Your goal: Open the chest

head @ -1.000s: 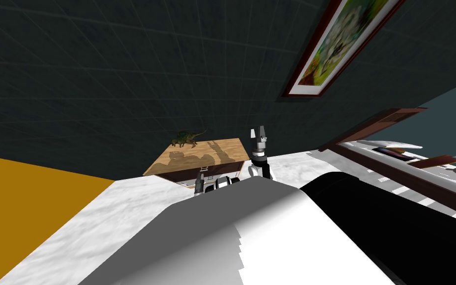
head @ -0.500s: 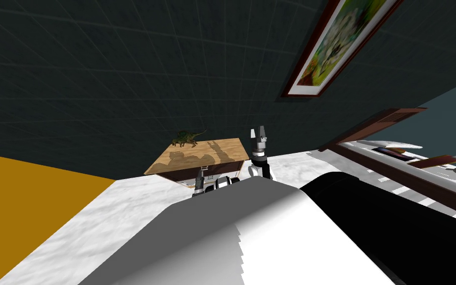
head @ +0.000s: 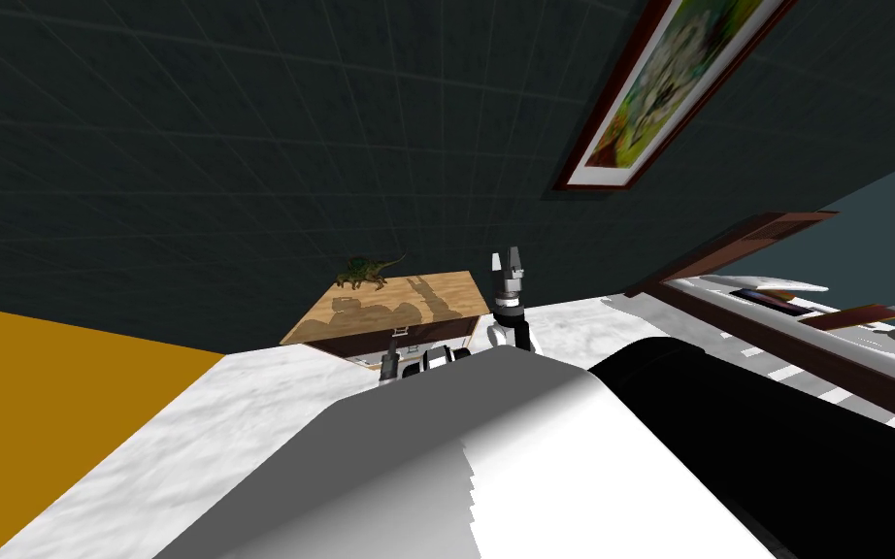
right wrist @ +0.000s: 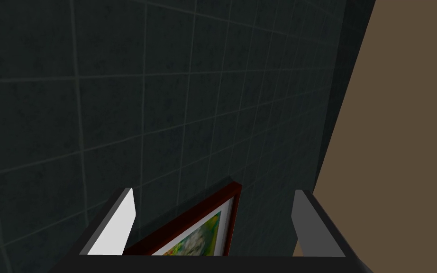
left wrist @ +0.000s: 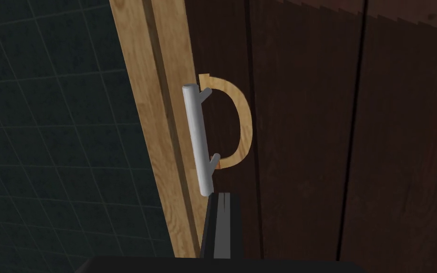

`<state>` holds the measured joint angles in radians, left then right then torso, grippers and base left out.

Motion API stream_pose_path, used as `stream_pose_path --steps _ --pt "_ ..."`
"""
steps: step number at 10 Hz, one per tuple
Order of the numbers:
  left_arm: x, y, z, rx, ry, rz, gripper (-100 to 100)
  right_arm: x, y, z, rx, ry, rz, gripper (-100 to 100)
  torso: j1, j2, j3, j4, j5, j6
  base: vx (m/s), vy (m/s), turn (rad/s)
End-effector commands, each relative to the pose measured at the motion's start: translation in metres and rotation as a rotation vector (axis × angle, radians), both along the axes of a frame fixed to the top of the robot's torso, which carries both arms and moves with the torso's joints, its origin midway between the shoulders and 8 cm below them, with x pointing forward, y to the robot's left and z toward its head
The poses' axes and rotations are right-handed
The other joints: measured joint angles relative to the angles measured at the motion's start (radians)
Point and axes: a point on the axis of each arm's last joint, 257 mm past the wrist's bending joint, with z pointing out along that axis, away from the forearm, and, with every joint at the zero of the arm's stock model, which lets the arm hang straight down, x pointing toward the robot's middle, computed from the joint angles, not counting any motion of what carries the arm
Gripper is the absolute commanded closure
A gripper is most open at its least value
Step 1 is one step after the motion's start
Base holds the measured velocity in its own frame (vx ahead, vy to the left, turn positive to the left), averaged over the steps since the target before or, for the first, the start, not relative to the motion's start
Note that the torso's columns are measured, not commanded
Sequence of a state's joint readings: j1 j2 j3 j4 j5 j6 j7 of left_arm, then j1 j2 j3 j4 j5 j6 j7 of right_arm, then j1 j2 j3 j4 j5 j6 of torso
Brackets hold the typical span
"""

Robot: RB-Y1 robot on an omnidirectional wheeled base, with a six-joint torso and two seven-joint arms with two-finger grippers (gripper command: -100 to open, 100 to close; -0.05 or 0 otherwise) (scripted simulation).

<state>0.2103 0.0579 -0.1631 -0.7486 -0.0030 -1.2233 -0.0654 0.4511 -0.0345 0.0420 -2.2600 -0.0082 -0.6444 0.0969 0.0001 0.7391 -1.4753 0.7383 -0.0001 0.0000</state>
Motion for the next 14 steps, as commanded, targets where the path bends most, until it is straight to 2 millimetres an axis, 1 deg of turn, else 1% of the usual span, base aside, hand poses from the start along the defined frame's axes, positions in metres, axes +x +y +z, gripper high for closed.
stream_pose_path --steps 1,2,4,6,8,9,12,13,14 --pt "0.004 0.020 0.000 0.055 0.003 -0.012 -100 0.000 0.000 0.000 0.000 0.000 0.000 0 0.000 0.000 0.000 0.000 0.000 0.000 -0.021 -0.005 0.004" --pt "0.008 0.026 0.001 0.070 0.002 -0.016 -100 0.000 0.000 0.000 0.000 0.000 0.000 0 0.000 0.000 0.000 0.000 0.000 0.000 -0.030 -0.006 0.007" --pt "0.024 0.020 0.006 0.062 0.001 -0.016 -100 0.000 0.000 0.000 0.000 0.000 0.000 0 0.000 0.000 0.000 0.000 0.000 0.000 -0.056 -0.007 0.013" --pt "0.039 0.025 0.011 0.082 0.001 -0.022 -100 0.000 0.000 0.000 0.000 0.000 0.000 0 -0.001 0.000 0.000 0.000 0.000 0.000 -0.067 -0.017 0.013" --pt "0.049 0.011 0.014 0.051 0.003 -0.018 -100 0.000 0.000 0.000 0.000 0.000 0.000 0 0.000 -0.002 -0.001 -0.001 0.000 0.000 -0.052 -0.009 0.008" --pt "0.053 0.000 0.016 0.024 0.003 -0.015 -100 0.000 0.000 0.000 0.000 0.000 0.000 0 0.000 -0.002 -0.001 -0.001 0.000 0.000 -0.033 -0.002 0.005" --pt "0.058 -0.023 0.020 -0.031 0.001 -0.009 -100 0.000 0.000 0.000 0.000 0.000 0.000 0 0.000 -0.002 -0.001 -0.001 0.000 0.000 -0.009 -0.001 0.001" --pt "0.058 -0.016 0.020 -0.018 0.001 -0.010 -100 0.000 0.000 0.000 0.000 0.000 0.000 0 0.000 -0.002 -0.001 -0.001 0.000 0.000 0.000 0.000 0.000" --pt "0.069 -0.019 0.024 -0.020 0.001 -0.012 -100 0.000 0.000 0.000 0.000 0.000 0.000 0 0.000 -0.001 -0.001 0.000 0.000 0.000 0.002 -0.002 0.015"
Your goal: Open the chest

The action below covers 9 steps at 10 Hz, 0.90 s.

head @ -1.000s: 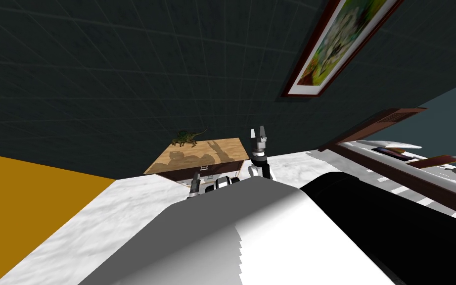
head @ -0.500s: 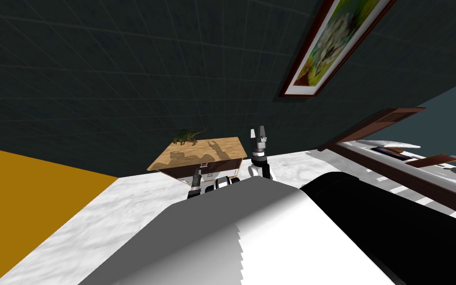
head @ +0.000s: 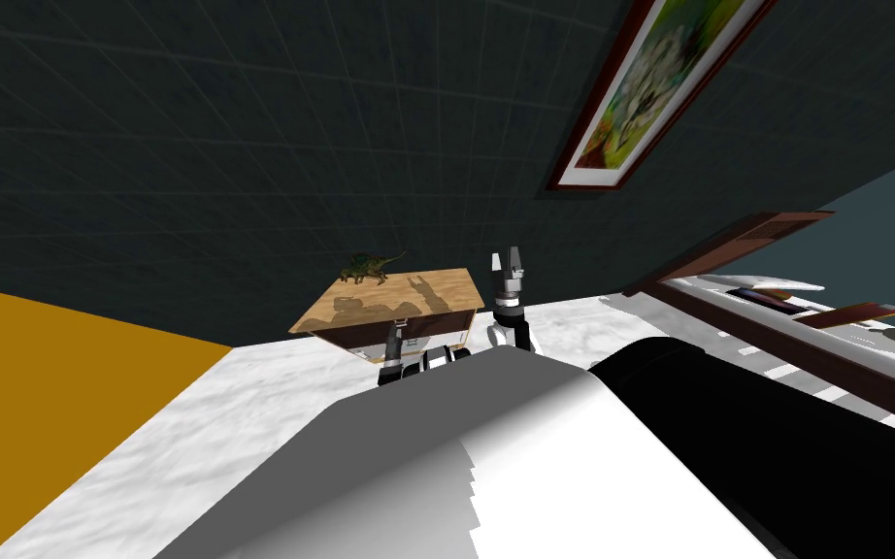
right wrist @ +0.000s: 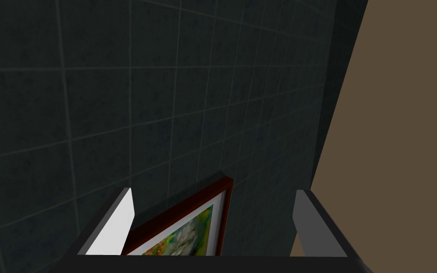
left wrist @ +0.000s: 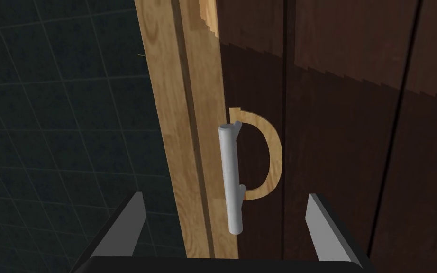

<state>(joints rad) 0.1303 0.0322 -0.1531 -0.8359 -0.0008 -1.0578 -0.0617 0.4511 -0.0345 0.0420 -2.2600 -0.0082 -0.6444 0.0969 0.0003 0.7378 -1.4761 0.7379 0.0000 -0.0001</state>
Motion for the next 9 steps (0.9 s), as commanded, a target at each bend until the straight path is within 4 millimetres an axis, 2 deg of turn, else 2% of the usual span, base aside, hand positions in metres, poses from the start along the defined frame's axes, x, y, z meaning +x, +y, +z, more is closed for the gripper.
stream_pose_path --steps 1,2,3,4,5,6,9 --pt "0.017 -0.003 0.006 0.000 0.000 -0.002 -100 0.000 0.000 0.000 0.000 0.000 0.000 0 0.000 0.000 0.000 0.000 0.000 0.000 0.000 0.000 0.000" --pt "0.022 -0.003 0.009 0.000 0.000 -0.003 -100 0.000 0.000 0.000 0.000 0.000 0.000 0 0.000 0.000 0.000 0.000 0.000 0.000 0.007 -0.002 0.005" --pt "0.020 -0.003 0.007 0.000 -0.001 -0.003 -100 0.000 0.000 0.000 0.000 0.000 0.000 0 0.000 0.000 0.000 0.000 0.000 0.000 0.000 0.000 0.000" --pt "0.006 -0.001 0.002 0.000 0.000 -0.001 100 0.000 0.000 0.000 0.000 0.000 0.000 0 0.000 0.000 0.000 0.000 0.000 0.000 -0.002 0.002 -0.016" --pt "0.000 0.000 0.000 0.000 0.000 0.000 100 0.000 0.000 0.000 0.000 0.000 0.000 0 0.000 0.001 0.001 0.000 0.000 0.000 -0.007 0.002 -0.017" --pt "0.002 -0.001 -0.001 0.000 0.010 0.001 100 0.000 0.000 0.000 0.000 0.000 0.000 0 -0.001 0.003 0.001 0.003 -0.001 0.000 0.000 0.000 0.000" --pt "0.013 -0.005 0.008 0.000 0.001 -0.009 100 0.000 0.000 0.000 0.000 0.000 0.000 0 0.000 0.009 0.005 0.003 -0.001 -0.001 -0.154 0.018 0.027"
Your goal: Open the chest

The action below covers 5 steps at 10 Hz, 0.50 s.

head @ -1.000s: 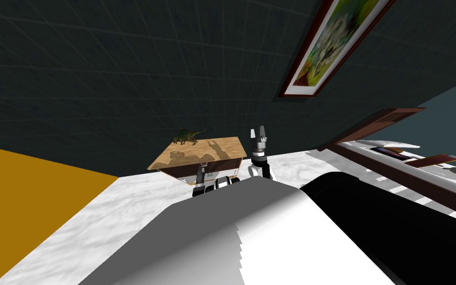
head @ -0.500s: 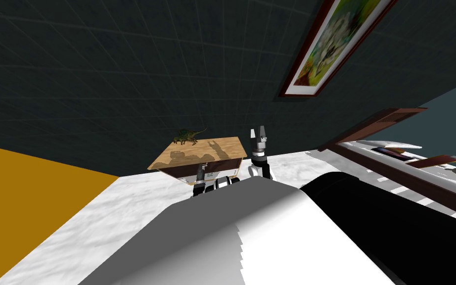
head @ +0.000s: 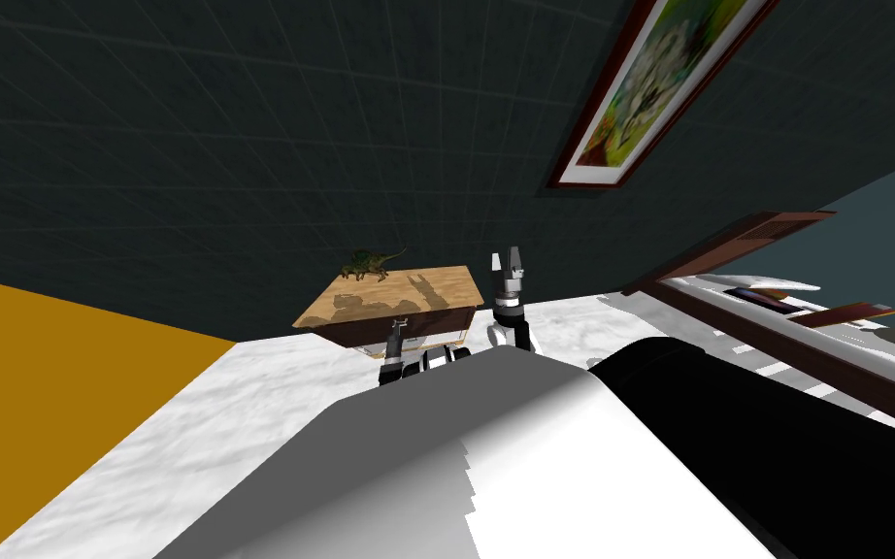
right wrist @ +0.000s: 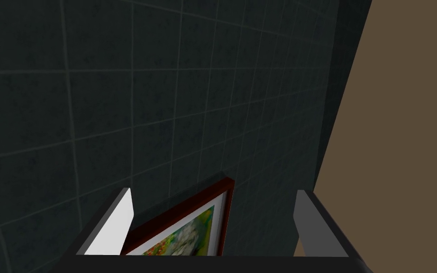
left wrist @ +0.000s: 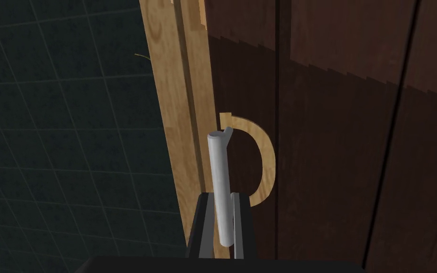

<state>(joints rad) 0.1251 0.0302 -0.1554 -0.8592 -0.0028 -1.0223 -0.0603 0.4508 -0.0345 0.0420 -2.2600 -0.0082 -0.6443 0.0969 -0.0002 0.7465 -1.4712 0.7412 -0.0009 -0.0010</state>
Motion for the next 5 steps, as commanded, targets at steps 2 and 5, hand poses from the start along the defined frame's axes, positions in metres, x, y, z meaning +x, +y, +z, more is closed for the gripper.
stream_pose_path --steps 2,5 --pt "0.0134 -0.0040 0.0116 0.001 -0.012 -0.010 100 0.0000 0.0000 0.0000 0.000 0.000 0.000 0 -0.002 0.000 0.000 0.002 -0.001 0.000 -0.215 0.006 0.034" --pt "0.0062 -0.0043 0.0048 0.003 0.006 -0.012 100 0.0000 0.0000 0.0000 0.000 0.000 0.000 0 -0.002 -0.004 -0.004 0.001 -0.001 0.001 -0.146 0.027 0.018"
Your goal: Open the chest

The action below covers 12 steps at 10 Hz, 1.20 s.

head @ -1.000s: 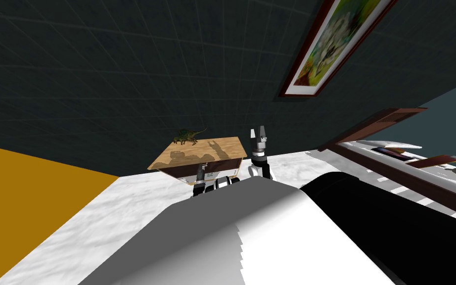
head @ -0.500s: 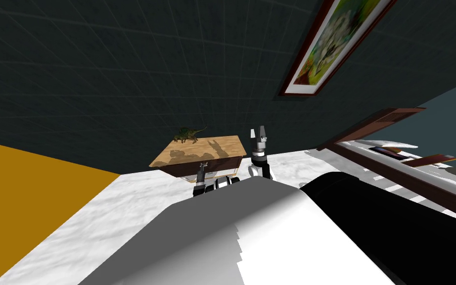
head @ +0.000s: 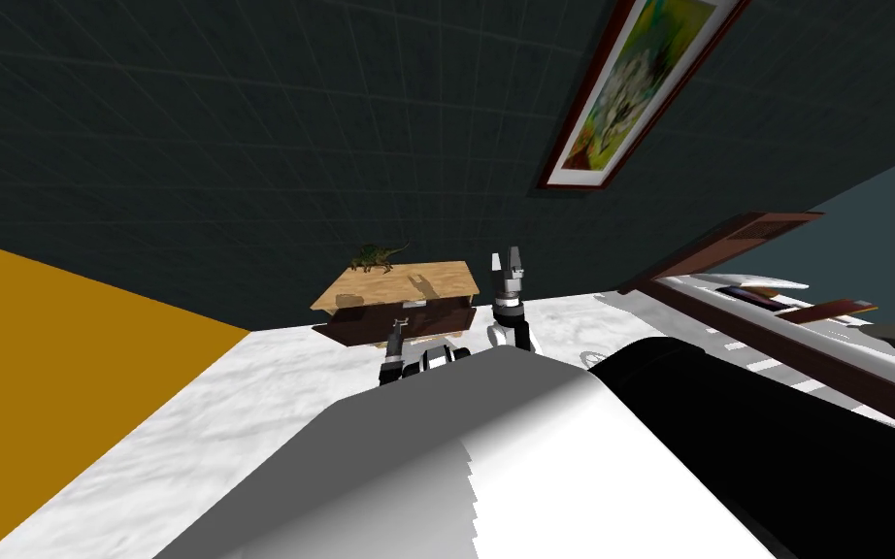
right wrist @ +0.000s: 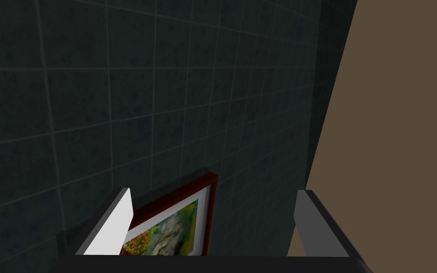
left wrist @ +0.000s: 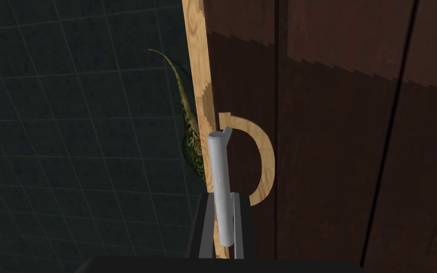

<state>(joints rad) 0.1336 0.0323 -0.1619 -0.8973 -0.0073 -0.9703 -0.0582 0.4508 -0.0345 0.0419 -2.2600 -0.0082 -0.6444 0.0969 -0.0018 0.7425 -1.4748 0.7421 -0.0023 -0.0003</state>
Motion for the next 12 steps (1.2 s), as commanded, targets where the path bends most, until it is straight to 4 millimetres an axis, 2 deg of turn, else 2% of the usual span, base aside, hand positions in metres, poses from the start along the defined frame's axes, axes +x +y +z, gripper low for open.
stream_pose_path --steps 1,2,3,4,6,12 --pt "0.002 -0.002 0.009 -0.002 -0.023 -0.009 100 0.000 0.000 0.000 0.000 0.000 0.000 0 0.002 0.002 0.002 0.001 0.001 -0.001 -0.180 0.038 0.006" --pt "0.002 -0.004 0.013 -0.003 -0.033 -0.014 100 0.000 0.000 0.000 0.000 0.000 0.000 0 0.002 0.002 0.002 0.002 0.000 -0.002 -0.214 0.038 0.022" --pt "0.009 -0.007 0.008 -0.002 -0.006 -0.015 -100 0.000 0.000 0.000 0.000 0.000 0.000 0 0.002 0.004 0.003 0.003 -0.001 -0.003 -0.126 0.023 0.020" --pt "0.019 -0.009 0.013 -0.002 -0.006 -0.017 -100 0.000 0.000 0.000 0.000 0.000 0.000 0 0.001 -0.002 0.000 0.000 0.000 -0.001 -0.066 0.011 0.025" --pt "0.019 -0.009 0.013 -0.002 -0.006 -0.017 -100 0.000 0.000 0.000 0.000 0.000 0.000 0 0.001 -0.012 -0.006 -0.005 0.002 0.001 -0.017 0.001 0.000" --pt "0.075 -0.025 0.048 -0.005 -0.011 -0.030 -100 0.000 0.000 0.000 0.000 0.000 0.000 0 0.002 -0.003 0.000 -0.004 0.002 0.000 -0.073 0.013 0.018"
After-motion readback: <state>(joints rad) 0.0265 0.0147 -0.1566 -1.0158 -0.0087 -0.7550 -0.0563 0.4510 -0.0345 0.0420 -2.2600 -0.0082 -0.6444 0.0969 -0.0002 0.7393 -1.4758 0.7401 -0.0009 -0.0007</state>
